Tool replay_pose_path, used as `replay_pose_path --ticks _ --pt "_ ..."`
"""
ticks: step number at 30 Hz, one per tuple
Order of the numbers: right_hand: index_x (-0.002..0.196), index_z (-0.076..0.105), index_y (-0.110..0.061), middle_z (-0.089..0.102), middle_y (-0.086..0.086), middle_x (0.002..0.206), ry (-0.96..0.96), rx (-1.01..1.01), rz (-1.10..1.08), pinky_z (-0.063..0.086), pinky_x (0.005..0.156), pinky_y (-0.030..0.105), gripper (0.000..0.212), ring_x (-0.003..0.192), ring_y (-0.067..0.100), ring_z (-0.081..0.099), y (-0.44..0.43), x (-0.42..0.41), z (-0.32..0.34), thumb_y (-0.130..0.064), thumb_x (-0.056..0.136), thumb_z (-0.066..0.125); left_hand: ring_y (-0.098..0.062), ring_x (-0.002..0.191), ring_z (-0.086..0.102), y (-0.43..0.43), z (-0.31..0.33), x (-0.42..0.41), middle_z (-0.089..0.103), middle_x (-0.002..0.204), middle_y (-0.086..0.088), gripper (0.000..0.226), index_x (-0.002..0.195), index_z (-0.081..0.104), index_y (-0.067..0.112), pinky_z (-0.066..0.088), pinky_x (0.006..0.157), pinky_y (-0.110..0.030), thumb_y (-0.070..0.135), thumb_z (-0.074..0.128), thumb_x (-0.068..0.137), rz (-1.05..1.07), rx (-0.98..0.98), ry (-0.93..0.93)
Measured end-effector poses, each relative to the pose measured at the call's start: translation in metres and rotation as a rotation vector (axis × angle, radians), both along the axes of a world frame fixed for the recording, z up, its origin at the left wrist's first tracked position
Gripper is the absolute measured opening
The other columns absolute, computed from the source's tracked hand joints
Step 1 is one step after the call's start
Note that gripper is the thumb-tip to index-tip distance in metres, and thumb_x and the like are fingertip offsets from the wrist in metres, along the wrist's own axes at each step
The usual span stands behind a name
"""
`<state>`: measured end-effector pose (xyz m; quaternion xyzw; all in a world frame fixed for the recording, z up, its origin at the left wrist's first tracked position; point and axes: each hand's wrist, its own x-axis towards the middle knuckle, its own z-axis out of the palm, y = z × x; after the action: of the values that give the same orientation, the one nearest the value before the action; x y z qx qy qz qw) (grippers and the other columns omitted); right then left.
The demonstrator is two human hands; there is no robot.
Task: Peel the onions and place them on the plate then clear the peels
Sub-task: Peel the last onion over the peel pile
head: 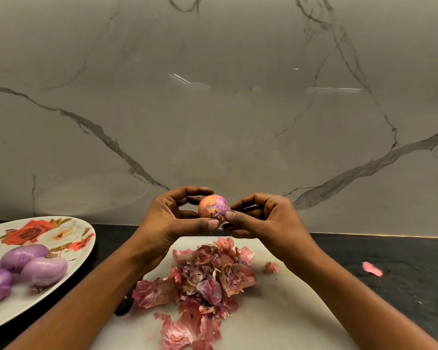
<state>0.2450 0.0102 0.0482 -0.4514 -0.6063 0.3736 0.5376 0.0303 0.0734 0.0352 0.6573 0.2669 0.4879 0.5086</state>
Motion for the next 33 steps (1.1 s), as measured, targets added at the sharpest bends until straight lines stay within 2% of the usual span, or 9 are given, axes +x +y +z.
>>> replay_pose_path --ticks 7,12,16,19,21,26,33 --pt "0.101 0.074 -0.005 0.081 0.010 0.092 -0.037 0.016 0.007 0.065 0.076 0.028 0.008 0.088 0.023 0.081 0.0023 0.0015 -0.0013 -0.005 0.093 0.074 -0.037 0.102 0.077 0.0002 0.0000 -0.0001 0.075 0.118 -0.002 0.060 0.115 0.078 0.025 0.065 0.087 -0.047 0.009 0.093 0.060 0.012 0.009 0.001" --pt "0.099 0.074 -0.001 0.080 0.015 0.089 0.018 0.016 -0.055 0.066 0.075 0.031 0.006 0.085 0.026 0.081 0.0042 0.0042 -0.0008 -0.003 0.093 0.074 -0.036 0.106 0.076 0.0006 0.0006 -0.0010 0.075 0.122 -0.005 0.061 0.118 0.078 0.026 0.064 0.090 -0.044 0.010 0.099 0.063 -0.041 -0.026 -0.027" --pt "0.098 0.076 0.001 0.080 0.016 0.087 0.056 0.002 -0.067 0.065 0.072 0.029 0.010 0.083 0.029 0.081 0.0013 0.0073 0.0003 -0.001 0.089 0.078 -0.038 0.106 0.076 0.0012 0.0008 -0.0020 0.076 0.122 -0.006 0.062 0.120 0.076 0.023 0.065 0.090 -0.042 0.006 0.097 0.064 -0.064 -0.050 -0.063" --pt "0.102 0.077 0.001 0.080 0.019 0.091 0.107 -0.048 -0.013 0.067 0.078 0.036 0.014 0.086 0.034 0.080 0.0010 0.0077 0.0011 0.000 0.089 0.078 -0.037 0.105 0.076 0.0016 0.0000 -0.0014 0.075 0.121 -0.003 0.063 0.119 0.076 0.024 0.065 0.087 -0.045 0.007 0.095 0.061 -0.027 -0.018 -0.037" --pt "0.103 0.078 0.000 0.080 0.018 0.093 0.091 -0.071 0.009 0.067 0.079 0.036 0.013 0.088 0.033 0.080 0.0010 0.0068 0.0018 -0.005 0.091 0.078 -0.038 0.103 0.076 0.0021 -0.0013 -0.0012 0.075 0.119 -0.001 0.063 0.117 0.076 0.023 0.065 0.084 -0.043 0.002 0.094 0.060 -0.013 0.004 -0.023" --pt "0.100 0.079 0.000 0.081 0.015 0.090 0.018 -0.073 -0.006 0.065 0.070 0.027 0.012 0.084 0.029 0.081 -0.0010 0.0044 0.0020 -0.008 0.091 0.079 -0.036 0.102 0.077 0.0018 -0.0024 -0.0005 0.075 0.115 0.001 0.064 0.115 0.075 0.020 0.065 0.083 -0.039 0.003 0.094 0.056 -0.006 0.054 -0.001" --pt "0.093 0.078 -0.003 0.080 0.013 0.083 -0.091 -0.030 -0.058 0.067 0.070 0.033 0.003 0.077 0.028 0.081 0.0005 0.0034 -0.0027 -0.005 0.093 0.076 -0.032 0.099 0.078 -0.0025 -0.0039 0.0012 0.075 0.116 -0.002 0.063 0.115 0.073 0.018 0.066 0.082 -0.039 0.003 0.094 0.058 0.054 0.185 0.092"
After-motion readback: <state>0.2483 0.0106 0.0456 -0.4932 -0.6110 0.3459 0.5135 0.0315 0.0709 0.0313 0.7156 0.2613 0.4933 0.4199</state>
